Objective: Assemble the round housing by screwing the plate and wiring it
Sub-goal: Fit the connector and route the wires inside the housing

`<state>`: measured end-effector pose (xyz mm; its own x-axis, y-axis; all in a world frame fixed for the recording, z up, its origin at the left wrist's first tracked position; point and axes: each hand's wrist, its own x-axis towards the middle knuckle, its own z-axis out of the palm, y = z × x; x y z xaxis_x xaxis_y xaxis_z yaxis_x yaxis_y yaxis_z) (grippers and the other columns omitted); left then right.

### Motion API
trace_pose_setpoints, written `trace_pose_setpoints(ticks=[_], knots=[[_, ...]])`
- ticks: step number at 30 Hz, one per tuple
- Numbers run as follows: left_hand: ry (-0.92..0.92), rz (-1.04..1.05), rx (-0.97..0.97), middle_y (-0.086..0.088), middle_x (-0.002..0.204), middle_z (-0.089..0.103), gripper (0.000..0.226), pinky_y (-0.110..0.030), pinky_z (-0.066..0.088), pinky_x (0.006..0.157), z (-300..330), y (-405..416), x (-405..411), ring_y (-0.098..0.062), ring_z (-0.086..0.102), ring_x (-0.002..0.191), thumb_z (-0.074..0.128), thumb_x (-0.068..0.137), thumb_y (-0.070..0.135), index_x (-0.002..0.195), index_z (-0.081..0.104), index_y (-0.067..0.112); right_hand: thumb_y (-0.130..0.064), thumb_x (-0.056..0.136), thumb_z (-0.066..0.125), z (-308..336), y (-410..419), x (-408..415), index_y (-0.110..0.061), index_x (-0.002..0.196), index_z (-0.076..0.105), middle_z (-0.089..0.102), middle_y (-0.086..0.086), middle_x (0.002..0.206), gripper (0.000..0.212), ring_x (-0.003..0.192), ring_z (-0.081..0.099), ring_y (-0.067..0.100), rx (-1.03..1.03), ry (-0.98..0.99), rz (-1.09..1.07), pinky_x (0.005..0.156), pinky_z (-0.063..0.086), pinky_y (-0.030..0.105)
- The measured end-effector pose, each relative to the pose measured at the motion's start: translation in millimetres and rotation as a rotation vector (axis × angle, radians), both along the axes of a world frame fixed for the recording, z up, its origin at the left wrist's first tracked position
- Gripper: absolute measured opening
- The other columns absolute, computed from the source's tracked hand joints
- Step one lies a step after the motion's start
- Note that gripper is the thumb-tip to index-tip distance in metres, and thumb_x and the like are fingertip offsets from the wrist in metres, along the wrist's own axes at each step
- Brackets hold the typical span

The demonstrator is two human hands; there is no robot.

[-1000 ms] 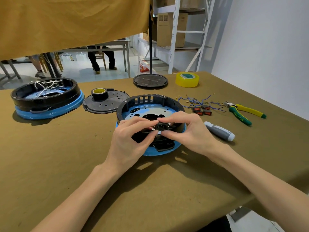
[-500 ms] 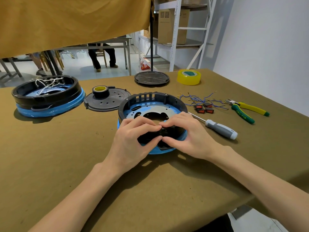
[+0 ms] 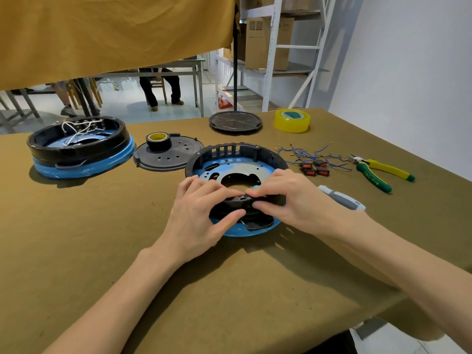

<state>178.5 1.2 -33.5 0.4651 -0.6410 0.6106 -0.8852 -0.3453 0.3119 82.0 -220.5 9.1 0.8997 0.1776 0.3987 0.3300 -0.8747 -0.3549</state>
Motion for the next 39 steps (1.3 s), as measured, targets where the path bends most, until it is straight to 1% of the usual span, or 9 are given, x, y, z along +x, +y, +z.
trace_pose_setpoints(ticks=[3, 7, 11, 15, 18, 22, 28, 33, 39], knots=[[0.001, 0.0, -0.009, 0.012, 0.109, 0.067, 0.046, -0.031, 0.021, 0.111, -1, 0, -1, -0.007, 0.05, 0.108, 0.049, 0.094, 0.063, 0.124, 0.068, 0.034, -0.027, 0.098, 0.066, 4, 2, -4, -0.026, 0.126, 0.074, 0.071, -0.008, 0.1, 0.029, 0.099, 0.053, 0.014, -0.008, 0.007, -0.017, 0.086, 0.047, 0.035], [0.006, 0.001, -0.008, 0.012, 0.108, 0.067, 0.046, -0.031, 0.022, 0.11, 0, 0, -2, -0.008, 0.052, 0.108, 0.049, 0.093, 0.064, 0.121, 0.07, 0.033, -0.025, 0.101, 0.063, 6, 13, -9, -0.02, 0.126, 0.074, 0.073, -0.007, 0.109, 0.027, 0.104, 0.051, 0.011, -0.194, -0.061, -0.026, 0.091, 0.04, 0.021], [0.015, -0.006, -0.053, 0.014, 0.104, 0.067, 0.043, -0.03, 0.024, 0.11, 0, -1, -3, -0.008, 0.053, 0.105, 0.053, 0.091, 0.061, 0.116, 0.072, 0.031, -0.031, 0.106, 0.054, 25, 8, -7, -0.022, 0.118, 0.077, 0.07, -0.011, 0.112, 0.028, 0.105, 0.055, 0.001, 0.029, 0.138, -0.05, 0.093, 0.041, 0.021], [0.016, 0.001, -0.078, 0.017, 0.102, 0.067, 0.041, -0.029, 0.028, 0.107, -1, -3, 0, -0.004, 0.053, 0.103, 0.057, 0.089, 0.061, 0.112, 0.072, 0.031, -0.017, 0.108, 0.042, 50, 14, 31, -0.015, 0.112, 0.07, 0.067, -0.003, 0.106, 0.028, 0.103, 0.061, 0.012, 0.307, -0.109, -0.317, 0.09, 0.049, 0.031], [0.015, 0.013, -0.077, 0.015, 0.102, 0.068, 0.039, -0.027, 0.026, 0.107, -2, -3, -1, -0.006, 0.054, 0.103, 0.061, 0.088, 0.059, 0.11, 0.072, 0.03, -0.01, 0.101, 0.044, 38, 35, 58, -0.011, 0.113, 0.057, 0.06, 0.008, 0.108, 0.019, 0.101, 0.054, 0.027, 0.011, -0.014, -0.428, 0.081, 0.041, 0.04], [0.005, 0.024, -0.062, 0.015, 0.102, 0.068, 0.04, -0.028, 0.026, 0.109, -2, -3, -1, -0.006, 0.055, 0.103, 0.06, 0.089, 0.06, 0.11, 0.072, 0.029, -0.011, 0.092, 0.049, 8, 42, 60, -0.005, 0.117, 0.045, 0.051, 0.013, 0.112, 0.026, 0.099, 0.047, 0.031, -0.341, 0.075, -0.471, 0.076, 0.022, 0.033], [-0.029, 0.005, -0.034, 0.009, 0.122, 0.064, 0.043, -0.05, 0.023, 0.122, -3, -8, -13, -0.013, 0.054, 0.122, 0.069, 0.094, 0.038, 0.136, 0.062, 0.034, -0.026, 0.102, 0.049, 15, 17, 49, -0.013, 0.103, 0.052, 0.056, 0.004, 0.099, 0.014, 0.091, 0.05, 0.025, -0.002, -0.194, -0.645, 0.08, 0.038, 0.04], [-0.008, -0.051, -0.098, 0.017, 0.114, 0.063, 0.035, -0.041, 0.032, 0.111, 1, -9, -14, -0.001, 0.05, 0.111, 0.066, 0.094, 0.034, 0.129, 0.066, 0.038, -0.051, 0.107, 0.025, 1, -41, 25, -0.004, 0.136, 0.055, 0.053, 0.023, 0.14, 0.062, 0.13, 0.048, 0.041, -0.127, 0.238, -1.03, 0.11, 0.035, 0.052], [-0.012, -0.025, -0.09, 0.018, 0.109, 0.065, 0.033, -0.039, 0.032, 0.11, 2, -12, -16, -0.003, 0.053, 0.106, 0.065, 0.094, 0.035, 0.127, 0.067, 0.038, -0.023, 0.102, 0.048, -25, -62, 5, -0.009, 0.129, 0.054, 0.055, 0.017, 0.13, 0.031, 0.117, 0.055, 0.036, -0.351, 0.445, -0.989, 0.091, 0.047, 0.044]])
